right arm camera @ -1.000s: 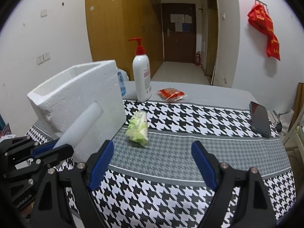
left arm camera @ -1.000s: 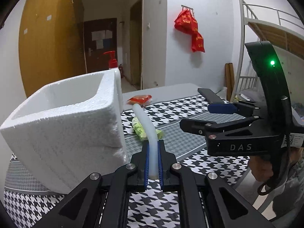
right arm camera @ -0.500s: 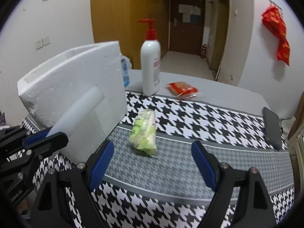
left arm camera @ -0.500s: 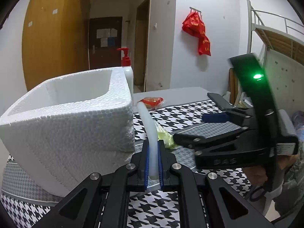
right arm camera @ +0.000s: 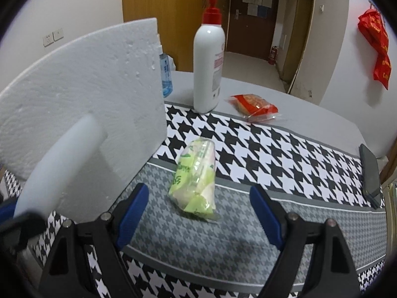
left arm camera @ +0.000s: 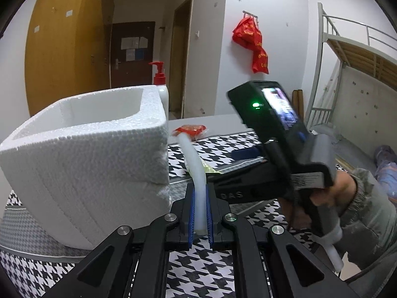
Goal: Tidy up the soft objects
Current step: 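Close the right gripper on the green-wrapped tissue packet, then lift the packet with the right gripper while the left gripper carries the tube to the box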
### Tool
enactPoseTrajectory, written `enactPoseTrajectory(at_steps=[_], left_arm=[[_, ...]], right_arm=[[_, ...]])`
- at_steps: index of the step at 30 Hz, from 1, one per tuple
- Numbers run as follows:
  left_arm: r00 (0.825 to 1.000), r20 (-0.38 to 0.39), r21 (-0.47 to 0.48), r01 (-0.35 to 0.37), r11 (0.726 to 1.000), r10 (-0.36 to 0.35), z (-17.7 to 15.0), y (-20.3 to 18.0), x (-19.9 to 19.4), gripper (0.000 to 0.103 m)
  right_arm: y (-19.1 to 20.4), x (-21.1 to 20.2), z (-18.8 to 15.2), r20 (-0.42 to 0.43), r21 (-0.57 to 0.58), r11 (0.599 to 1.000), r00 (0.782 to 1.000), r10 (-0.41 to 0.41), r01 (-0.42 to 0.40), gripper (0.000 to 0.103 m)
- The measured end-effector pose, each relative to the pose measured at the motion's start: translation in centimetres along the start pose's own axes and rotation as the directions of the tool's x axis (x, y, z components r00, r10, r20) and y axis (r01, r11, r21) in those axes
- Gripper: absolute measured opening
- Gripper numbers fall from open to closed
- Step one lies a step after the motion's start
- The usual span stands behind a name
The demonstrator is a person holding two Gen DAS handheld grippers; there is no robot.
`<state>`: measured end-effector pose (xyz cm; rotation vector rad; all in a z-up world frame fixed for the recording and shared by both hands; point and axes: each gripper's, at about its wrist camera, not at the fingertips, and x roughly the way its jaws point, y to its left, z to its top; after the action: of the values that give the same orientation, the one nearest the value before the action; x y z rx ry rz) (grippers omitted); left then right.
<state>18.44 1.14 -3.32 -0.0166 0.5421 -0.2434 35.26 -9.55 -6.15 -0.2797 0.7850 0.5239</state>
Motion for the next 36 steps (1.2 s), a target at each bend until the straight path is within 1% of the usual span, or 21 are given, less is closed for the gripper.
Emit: enactPoseTrajectory(at_steps=[3, 5, 7, 9, 12, 14, 15, 17, 21, 24, 29, 32, 36], left_arm=[[1.0, -0.001, -0.006, 0.001, 1.0, -0.001, -0.3, 0.2, -0.2, 0.009], [1.0, -0.001, -0.014, -0.003, 1.0, 0.003, -0.3, 0.3, -0.3, 0.009], [1.0, -0.002, -0.02, -0.007, 1.0, 0.007, -0.2, 0.6, -0.2, 0.009], [1.0, -0.003, -0.023, -0.006, 1.0, 0.006, 0.0, 0.6, -0.3, 0.009], [1.0, -0.003, -0.025, -0.012, 1.0, 0.012, 0.1, 0.5, -0.3, 0.009], [1.0, -0.001, -0.029, -0.013, 1.0, 0.013, 0.2, 0.5, -0.4, 0.009], [1.0, 0.0, -0.03, -0.015, 0.999, 0.015, 0.2, 0.4, -0.5, 0.009], [1.0, 0.002, -0.033, -0.021, 0.999, 0.021, 0.3, 0.4, -0.6, 0.009], [1.0, 0.004, -0.035, -0.028, 0.999, 0.028, 0.2, 0.2, -1.0, 0.009], [0.999, 0.007, -0.037, -0.036, 0.999, 0.036, 0.2, 0.1, -1.3, 0.009], [0.999, 0.018, -0.041, -0.046, 0.998, 0.046, 0.2, 0.0, -1.9, 0.009], [0.998, 0.03, -0.032, -0.048, 0.998, 0.049, 0.3, -0.2, -2.6, 0.009], [0.998, 0.053, -0.02, -0.043, 0.999, 0.044, 0.5, -0.7, -3.6, 0.009]], right_arm=[[0.2, 0.7, 0.2, -0.017, -0.014, 1.0, 1.0, 0.01, -0.01, 0.086], [0.3, 1.2, 0.2, -0.027, -0.017, 1.0, 0.999, 0.019, -0.019, 0.081], [0.4, 1.6, 0.2, -0.037, -0.017, 1.0, 0.999, 0.024, -0.025, 0.08], [0.5, 2.0, 0.3, -0.041, -0.02, 1.0, 0.999, 0.012, -0.013, 0.075], [0.3, 2.6, 0.3, -0.062, -0.008, 1.0, 0.998, 0.019, -0.019, 0.066], [0.2, 2.9, 0.2, -0.073, -0.004, 1.0, 0.997, 0.021, -0.022, 0.057], [0.2, 3.0, 0.1, -0.079, -0.001, 1.0, 0.997, 0.026, -0.026, 0.055], [0.3, 3.3, 0.0, -0.095, -0.001, 1.0, 0.995, 0.025, -0.025, 0.044], [0.4, 3.9, -0.1, -0.104, 0.001, 0.999, 0.994, 0.034, -0.035, 0.04], [0.6, 4.0, -0.1, -0.103, -0.004, 0.999, 0.994, 0.037, -0.038, 0.033], [0.6, 2.1, -0.2, -0.061, 0.016, 0.999, 0.997, 0.046, -0.045, 0.031], [0.4, 0.2, -0.4, -0.033, 0.029, 0.999, 0.999, 0.033, -0.032, 0.031], [0.8, -3.1, -0.9, 0.031, 0.037, 0.999, 0.999, 0.023, -0.024, 0.031]])
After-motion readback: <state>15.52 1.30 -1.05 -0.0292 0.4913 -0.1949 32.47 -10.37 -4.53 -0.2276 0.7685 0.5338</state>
